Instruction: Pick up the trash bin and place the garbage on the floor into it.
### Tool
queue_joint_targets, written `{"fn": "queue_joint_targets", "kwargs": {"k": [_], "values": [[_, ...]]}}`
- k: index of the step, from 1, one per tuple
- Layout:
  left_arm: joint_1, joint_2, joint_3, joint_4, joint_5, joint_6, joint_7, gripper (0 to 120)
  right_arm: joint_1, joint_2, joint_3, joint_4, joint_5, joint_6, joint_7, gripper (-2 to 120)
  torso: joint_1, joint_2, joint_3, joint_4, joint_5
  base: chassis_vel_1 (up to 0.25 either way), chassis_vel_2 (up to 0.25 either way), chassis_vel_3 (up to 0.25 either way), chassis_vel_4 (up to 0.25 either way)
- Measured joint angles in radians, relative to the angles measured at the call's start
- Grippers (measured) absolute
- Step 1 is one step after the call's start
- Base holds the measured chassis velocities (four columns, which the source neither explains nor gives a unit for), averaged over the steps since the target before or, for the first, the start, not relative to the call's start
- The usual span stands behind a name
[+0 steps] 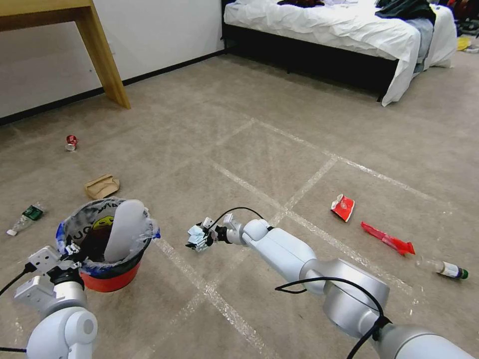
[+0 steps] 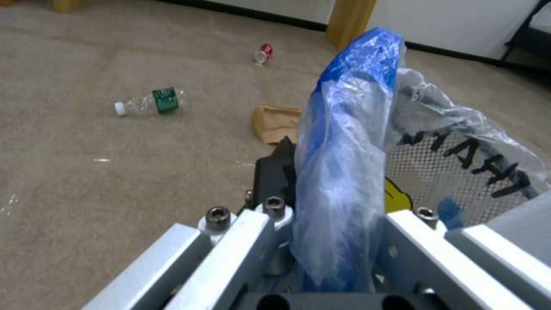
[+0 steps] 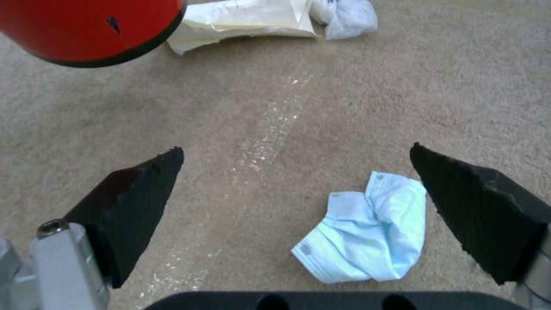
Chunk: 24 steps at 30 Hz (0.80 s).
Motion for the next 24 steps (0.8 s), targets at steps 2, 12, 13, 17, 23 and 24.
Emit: {"fn": "queue_joint_targets", "kwargs": {"k": [2,12,13,17,23,24], "values": [[-0.001,0.001,0.000,0.002,-0.001,0.000,0.000,4,0.000,0.000,-0.005,-0.001,0.002,0.002,0.000,100,0.000,0.000,0.000,0.0000,0.0000,-0.065,0.053,0.064,-0.069],[-0.006,0.008,-0.004,0.007,-0.009,0.002,0.000,4,0.003,0.012,-0.027,-0.006,0.011,0.013,0.017,100,0.000,0.000,0.000,-0.0002,0.0000,-0.168,0.162,0.161,-0.166],[-0.009,0.009,-0.005,0.009,-0.011,0.002,-0.001,4,0.005,0.016,-0.036,-0.007,0.018,0.025,0.020,100,0.000,0.000,0.000,0.0002,0.0000,-0.168,0.157,0.143,-0.192],[-0.013,0.009,-0.007,0.015,-0.012,0.003,-0.001,4,0.007,0.022,-0.050,0.016,0.018,0.007,0.021,100,0.000,0.000,0.001,-0.0003,-0.0001,-0.121,0.139,0.092,-0.117],[-0.016,0.005,-0.015,0.017,-0.012,0.006,-0.001,4,0.041,0.024,-0.090,0.052,-0.015,-0.264,0.027,100,0.000,0.000,0.000,0.0003,0.0000,0.026,-0.019,-0.011,0.034],[-0.015,0.005,-0.020,0.016,-0.014,0.007,-0.001,4,0.050,0.024,-0.091,0.046,-0.025,-0.330,0.027,100,0.000,0.000,0.000,0.0002,0.0000,0.053,-0.024,-0.023,0.058]]}}
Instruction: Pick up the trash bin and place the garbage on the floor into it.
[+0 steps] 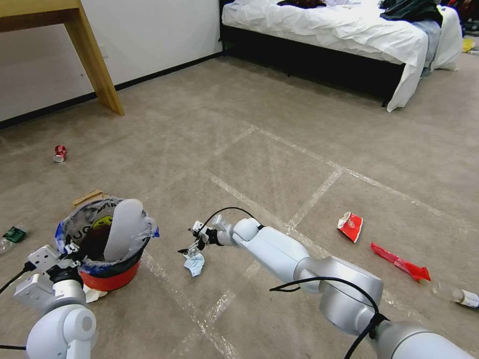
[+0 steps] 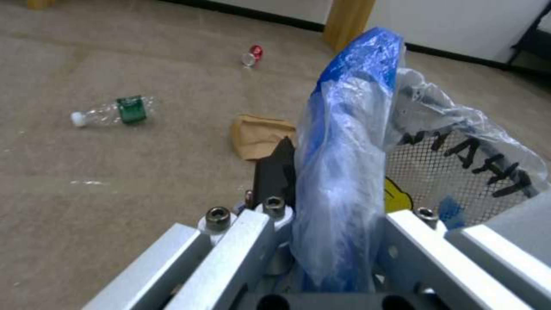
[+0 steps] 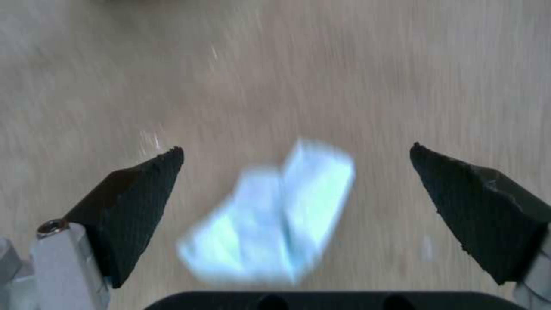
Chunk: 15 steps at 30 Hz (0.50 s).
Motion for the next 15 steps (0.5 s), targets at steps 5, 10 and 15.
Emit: {"fn": "queue_joint_targets", "kwargs": {"k": [5,10,15], "values": [[0.006,0.002,-0.020,-0.003,-0.012,0.000,0.001,4,0.028,0.000,-0.013,-0.030,-0.070,-0.123,-0.016,100,0.000,0.000,0.000,-0.0003,0.0000,0.000,0.000,0.000,0.000],[0.008,0.000,-0.023,-0.003,-0.013,0.000,0.004,4,0.032,-0.001,-0.021,-0.044,-0.060,-0.153,-0.015,100,0.000,0.000,0.000,-0.0004,-0.0001,0.000,0.000,0.000,0.000],[0.004,-0.006,-0.020,-0.002,-0.013,0.000,0.009,4,0.034,0.000,-0.095,-0.020,0.042,-0.185,0.025,100,0.000,0.000,0.000,-0.0001,-0.0001,0.000,0.000,0.000,0.000]]}}
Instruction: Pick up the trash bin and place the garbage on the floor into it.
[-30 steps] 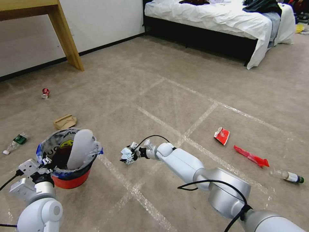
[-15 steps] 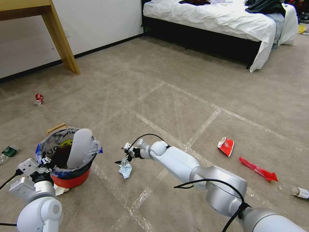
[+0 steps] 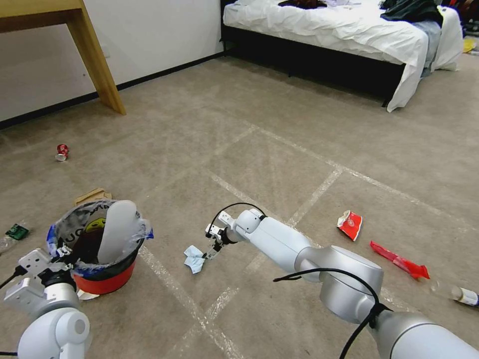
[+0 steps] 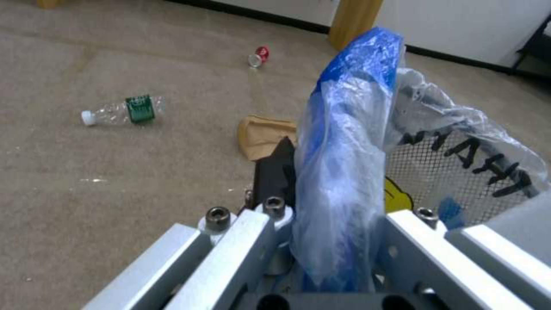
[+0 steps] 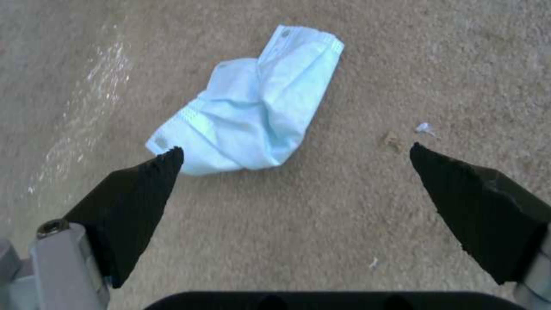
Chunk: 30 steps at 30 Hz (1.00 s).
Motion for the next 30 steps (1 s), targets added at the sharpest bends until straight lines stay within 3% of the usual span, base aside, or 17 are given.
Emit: {"fn": "queue_joint_targets", "kwargs": {"k": [2,7,12,30], "values": [[0.000,-0.001,0.000,0.000,0.000,0.000,0.000,4,-0.001,0.000,-0.006,0.004,0.020,-0.008,0.017,100,0.000,0.000,0.000,0.0000,0.0000,0.000,0.000,0.000,0.000],[0.002,-0.006,0.005,0.000,0.002,-0.004,0.006,4,-0.027,0.000,-0.046,0.029,0.120,-0.040,0.166,100,0.000,0.000,0.000,-0.0001,0.0001,0.000,0.000,0.000,0.000],[0.004,-0.011,0.007,-0.004,0.002,-0.005,0.007,4,-0.049,0.000,-0.063,0.039,0.180,-0.030,0.220,100,0.000,0.000,0.000,-0.0001,0.0000,0.000,0.000,0.000,0.000],[0.032,-0.030,0.011,-0.026,0.019,-0.015,0.016,4,-0.106,0.000,-0.101,0.051,0.319,0.067,0.287,100,0.000,0.000,0.000,-0.0001,0.0001,0.000,0.000,0.000,0.000]]}}
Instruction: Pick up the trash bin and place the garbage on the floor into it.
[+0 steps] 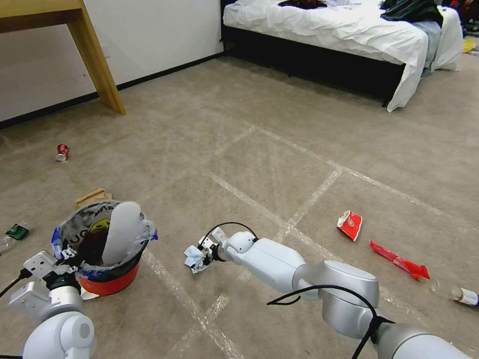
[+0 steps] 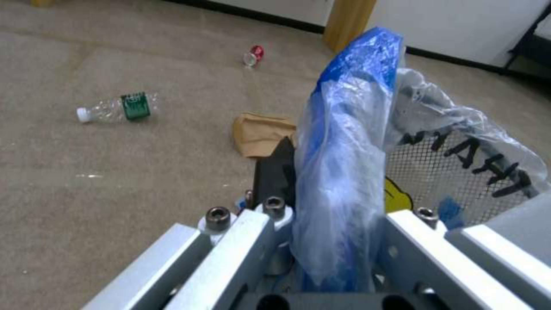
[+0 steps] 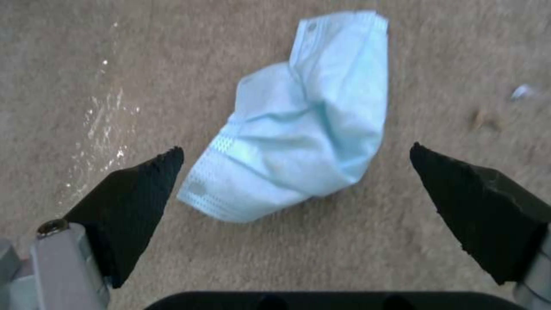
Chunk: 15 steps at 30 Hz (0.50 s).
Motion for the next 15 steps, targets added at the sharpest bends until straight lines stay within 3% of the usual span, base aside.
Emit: {"fn": "queue_joint_targets", "kwargs": {"k": [15], "values": [[0.008,-0.008,0.020,-0.002,0.022,-0.006,0.005,4,-0.083,0.000,0.024,-0.013,0.063,0.120,0.084,100,0.000,0.000,0.000,0.0000,0.0000,0.000,0.000,0.000,0.000]]}}
